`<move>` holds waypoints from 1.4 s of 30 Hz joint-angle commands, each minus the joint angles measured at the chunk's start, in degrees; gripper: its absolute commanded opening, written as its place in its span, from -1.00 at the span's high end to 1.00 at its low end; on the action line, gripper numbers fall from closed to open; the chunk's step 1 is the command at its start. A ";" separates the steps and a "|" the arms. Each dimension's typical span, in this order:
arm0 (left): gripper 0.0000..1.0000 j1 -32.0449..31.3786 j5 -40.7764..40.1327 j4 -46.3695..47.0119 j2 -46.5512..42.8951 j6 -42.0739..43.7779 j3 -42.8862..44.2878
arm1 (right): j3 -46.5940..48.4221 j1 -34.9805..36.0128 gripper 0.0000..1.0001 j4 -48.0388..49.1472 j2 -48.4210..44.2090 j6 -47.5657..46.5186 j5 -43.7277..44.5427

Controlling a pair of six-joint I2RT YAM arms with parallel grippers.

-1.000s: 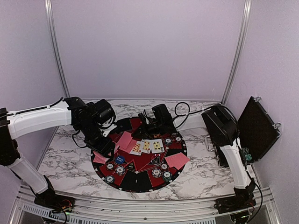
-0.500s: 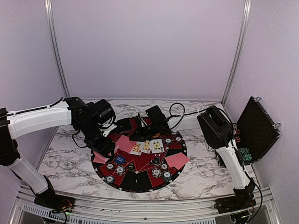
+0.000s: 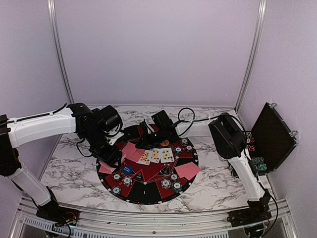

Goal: Distribute texas hold em gaming equipment
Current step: Place the poker card in the community card area.

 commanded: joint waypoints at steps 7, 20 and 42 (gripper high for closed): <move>-0.25 0.28 0.78 0.79 -0.69 0.71 0.38 | 3.65 0.93 0.58 -5.03 0.34 -3.30 4.58; -0.25 0.28 0.79 0.76 -0.49 0.76 0.73 | 3.92 1.44 0.26 -7.94 -2.25 -5.10 9.22; -0.25 0.30 -0.54 0.84 1.56 -0.76 3.15 | -1.40 -0.50 -0.45 -6.48 -12.19 -6.46 12.96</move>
